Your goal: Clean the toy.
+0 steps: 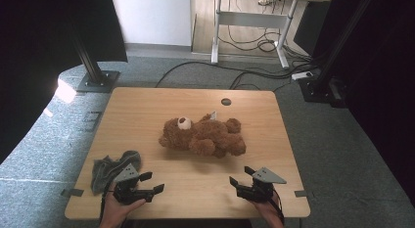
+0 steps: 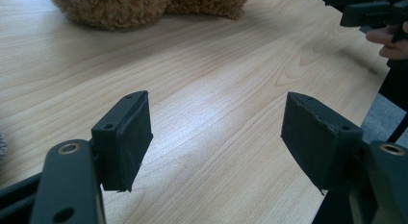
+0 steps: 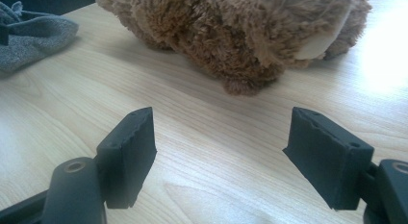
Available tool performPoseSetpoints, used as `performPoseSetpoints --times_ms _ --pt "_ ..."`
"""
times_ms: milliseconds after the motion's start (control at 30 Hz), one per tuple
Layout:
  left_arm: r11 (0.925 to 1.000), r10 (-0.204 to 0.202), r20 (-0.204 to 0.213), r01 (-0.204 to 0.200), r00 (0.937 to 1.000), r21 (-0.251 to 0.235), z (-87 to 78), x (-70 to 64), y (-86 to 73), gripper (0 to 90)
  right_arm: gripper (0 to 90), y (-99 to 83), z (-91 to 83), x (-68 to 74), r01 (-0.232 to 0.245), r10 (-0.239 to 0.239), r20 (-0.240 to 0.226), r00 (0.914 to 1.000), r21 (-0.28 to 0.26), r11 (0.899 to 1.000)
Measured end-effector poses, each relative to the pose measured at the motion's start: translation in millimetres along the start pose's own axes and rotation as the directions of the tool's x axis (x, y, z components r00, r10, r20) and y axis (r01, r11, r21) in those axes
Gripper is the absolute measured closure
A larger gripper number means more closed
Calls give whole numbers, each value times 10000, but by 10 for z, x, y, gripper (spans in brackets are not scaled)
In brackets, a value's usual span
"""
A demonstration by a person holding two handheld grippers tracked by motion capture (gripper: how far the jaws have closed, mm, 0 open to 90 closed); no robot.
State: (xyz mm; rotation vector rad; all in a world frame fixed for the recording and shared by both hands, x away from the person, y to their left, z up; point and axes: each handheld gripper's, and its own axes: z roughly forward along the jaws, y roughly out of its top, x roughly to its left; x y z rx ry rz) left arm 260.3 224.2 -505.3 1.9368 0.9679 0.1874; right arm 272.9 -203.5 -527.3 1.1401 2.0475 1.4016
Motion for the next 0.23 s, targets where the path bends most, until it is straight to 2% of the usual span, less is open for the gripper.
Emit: performPoseSetpoints --times_ms 233 --pt "9999 -2 -88 1 10000 -127 -18 25 17 259 246 7 -13 -27 -45 46 82 10000 -171 9998"
